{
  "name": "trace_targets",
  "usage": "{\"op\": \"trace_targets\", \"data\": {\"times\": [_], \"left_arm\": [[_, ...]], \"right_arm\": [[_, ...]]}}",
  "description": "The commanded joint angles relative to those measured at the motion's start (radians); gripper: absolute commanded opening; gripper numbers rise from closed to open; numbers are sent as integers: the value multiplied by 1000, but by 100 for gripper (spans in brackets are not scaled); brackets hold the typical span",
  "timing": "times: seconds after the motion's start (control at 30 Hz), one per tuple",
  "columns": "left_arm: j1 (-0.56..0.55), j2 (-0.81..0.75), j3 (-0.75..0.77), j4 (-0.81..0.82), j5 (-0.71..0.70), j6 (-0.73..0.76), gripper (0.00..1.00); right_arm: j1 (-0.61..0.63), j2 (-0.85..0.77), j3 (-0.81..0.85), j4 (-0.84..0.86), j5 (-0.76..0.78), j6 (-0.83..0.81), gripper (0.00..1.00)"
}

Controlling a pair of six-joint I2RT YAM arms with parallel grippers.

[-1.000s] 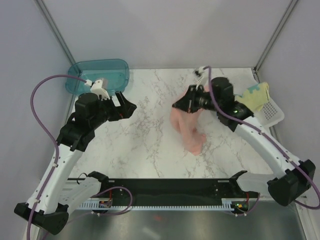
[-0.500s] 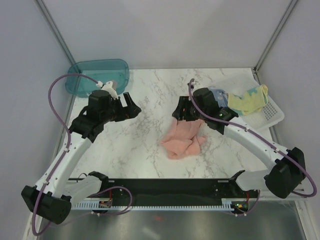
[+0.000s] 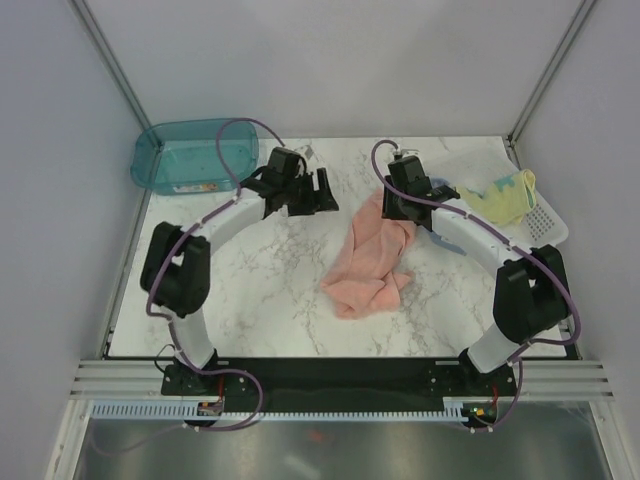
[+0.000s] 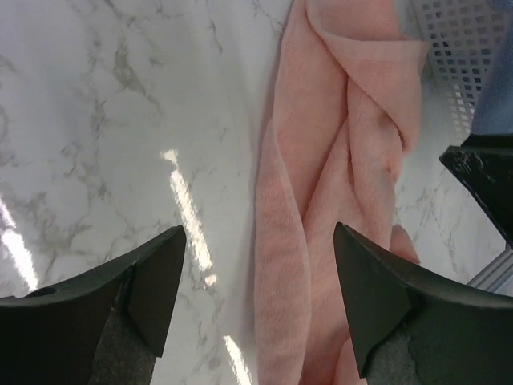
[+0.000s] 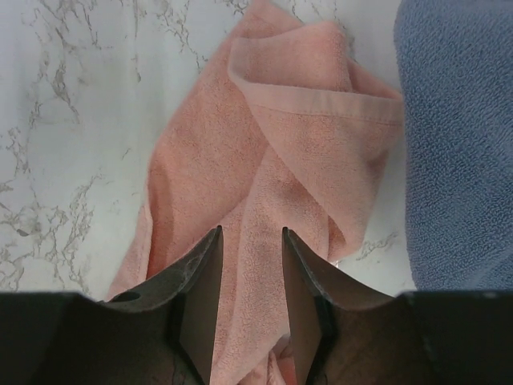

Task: Fold and stack the towels
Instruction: Flatten out the crumpled towel

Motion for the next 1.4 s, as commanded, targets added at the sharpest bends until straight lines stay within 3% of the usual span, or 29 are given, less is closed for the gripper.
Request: {"op": "trace_targets", "data": {"times": [0.0,0.17,0.47,0.5,0.57,0.6,0.7,1.13,1.23,1.27,1.3,1.37], "left_arm": [[-80,131,126,61,53,-17,81],[-143,326,246,60,45,-29,79],[-164,394,234,58,18,-43,71],[-164,391,228,55,15,-42,67],[-164,380,208,55,7,-34,47],[-164,366,199,51,-1,-34,28],[-155,328,145,40,-33,-39,2],[-131,-57,-281,-2,-220,-108,3],[-132,-118,-335,-17,-199,-158,27],[-131,-143,-347,-23,-199,-166,37],[-131,-187,-361,-29,-208,-172,56],[-131,-243,-366,-46,-243,-181,65]], "right_arm": [[0,-36,28,5,25,-31,43],[1,-82,-11,5,-17,-37,46],[-16,-48,-26,0,149,-80,47],[-14,-41,-23,3,155,-83,47],[-16,-21,-9,-3,161,-90,47],[-14,-18,-5,-6,202,-94,46],[-14,-38,3,-7,294,-130,46],[-12,19,27,2,502,-271,46],[-12,67,50,6,534,-287,46],[-12,77,55,9,549,-290,45],[-14,88,60,14,552,-294,45],[-14,119,78,22,552,-311,45]]}}
